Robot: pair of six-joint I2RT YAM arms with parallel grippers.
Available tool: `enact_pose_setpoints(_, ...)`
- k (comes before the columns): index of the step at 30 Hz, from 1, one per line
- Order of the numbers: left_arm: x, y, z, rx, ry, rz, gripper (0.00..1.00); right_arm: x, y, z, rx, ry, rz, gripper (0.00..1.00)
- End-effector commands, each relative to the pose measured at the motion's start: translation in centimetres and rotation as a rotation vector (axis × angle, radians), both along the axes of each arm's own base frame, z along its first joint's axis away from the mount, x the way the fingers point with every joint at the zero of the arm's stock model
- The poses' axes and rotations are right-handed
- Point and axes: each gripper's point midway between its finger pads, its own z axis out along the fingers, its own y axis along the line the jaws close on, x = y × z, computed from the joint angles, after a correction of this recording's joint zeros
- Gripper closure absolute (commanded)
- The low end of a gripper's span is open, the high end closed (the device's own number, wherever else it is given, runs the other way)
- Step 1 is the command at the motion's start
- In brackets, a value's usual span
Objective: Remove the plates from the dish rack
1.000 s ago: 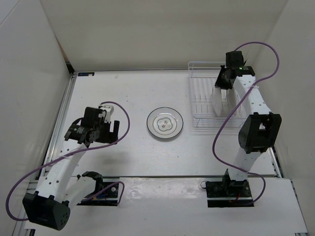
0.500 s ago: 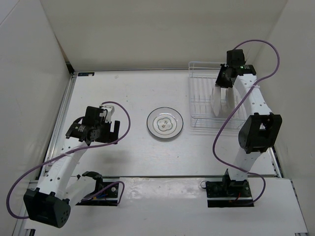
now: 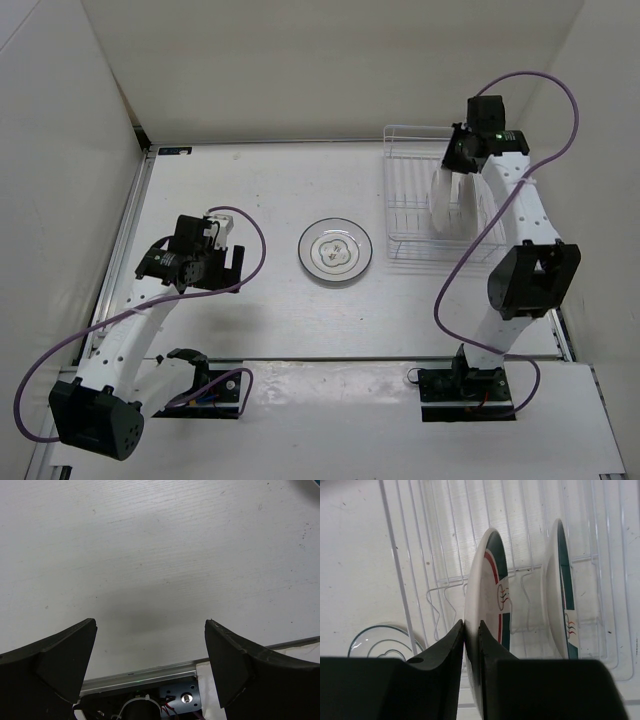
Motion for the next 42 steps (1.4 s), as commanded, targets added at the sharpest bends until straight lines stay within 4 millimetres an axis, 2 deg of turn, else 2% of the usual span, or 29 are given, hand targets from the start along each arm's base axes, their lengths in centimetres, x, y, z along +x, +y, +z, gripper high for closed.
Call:
enact_pose_setpoints(1, 0.7, -0.1, 1.5, -0.011, -0.043, 0.006, 0.0, -1.5, -1.8, 8.7, -0.03, -0.217, -0.062, 1.0)
enact_pose_setpoints(5, 0.6, -0.1, 1.6, -0.013, -0.05, 0.004, 0.0, -2.4, -1.6, 10.9, -0.012, -0.283, -0.061, 1.0)
enact_pose_setpoints(6, 0.7, -0.1, 1.6, -0.014, -0.048, 0.005, 0.0, -3.0, -1.3, 12.0, -0.002, -0.308, -0.052, 1.0)
enact_pose_setpoints(8, 0.6, -0.1, 1.6, -0.011, -0.047, 0.006, 0.0, -3.2, -1.2, 12.4, 0.006, -0.323, -0.048, 1.0)
enact_pose_setpoints(9, 0.6, -0.1, 1.7, -0.013, -0.051, 0.006, 0.0, -3.8, -0.8, 13.4, 0.02, -0.353, -0.032, 1.0)
enact_pose_setpoints(12, 0.6, 0.0, 1.7, -0.012, -0.057, 0.007, 0.0, -4.5, -0.3, 13.8, 0.049, -0.377, -0.011, 1.0)
enact_pose_setpoints(14, 0.7, -0.1, 1.8, -0.015, -0.062, 0.006, 0.0, -5.5, 0.9, 14.8, 0.096, -0.406, 0.037, 1.0)
enact_pose_setpoints(15, 0.6, 0.0, 1.8, -0.014, -0.059, 0.008, 0.0, -5.4, 1.2, 14.6, 0.109, -0.413, 0.051, 1.0)
enact_pose_setpoints(16, 0.5, -0.1, 1.7, -0.013, -0.056, 0.005, 0.0, -6.4, 2.7, 15.7, 0.154, -0.441, 0.119, 1.0)
enact_pose_setpoints(18, 0.6, -0.1, 1.8, -0.015, -0.059, 0.008, 0.0, -6.5, 3.5, 15.5, 0.18, -0.448, 0.148, 1.0)
enact_pose_setpoints(20, 0.6, -0.1, 1.8, -0.015, -0.059, 0.006, 0.0, -7.3, 4.6, 16.5, 0.211, -0.468, 0.199, 1.0)
enact_pose_setpoints(28, 0.5, 0.0, 1.9, -0.015, -0.065, 0.009, 0.0, -9.5, 7.6, 16.9, 0.267, -0.468, 0.33, 1.0)
enact_pose_setpoints(34, 0.5, 0.0, 1.8, -0.016, -0.064, 0.008, 0.0, -12.5, 11.1, 17.4, 0.323, -0.453, 0.491, 1.0)
enact_pose_setpoints(37, 0.5, 0.0, 2.0, -0.017, -0.07, 0.008, 0.0, -14.7, 13.0, 17.3, 0.343, -0.436, 0.569, 1.0)
enact_pose_setpoints(39, 0.4, 0.0, 1.9, -0.017, -0.068, 0.01, 0.0, -16.2, 13.7, 16.7, 0.355, -0.424, 0.603, 1.0)
enact_pose_setpoints(40, 0.4, -0.1, 1.9, -0.017, -0.068, 0.006, 0.0, -17.2, 15.0, 16.4, 0.361, -0.416, 0.652, 1.0)
enact_pose_setpoints(42, 0.5, -0.1, 1.9, -0.018, -0.066, 0.007, 0.0, -18.2, 15.7, 14.4, 0.355, -0.368, 0.68, 1.0)
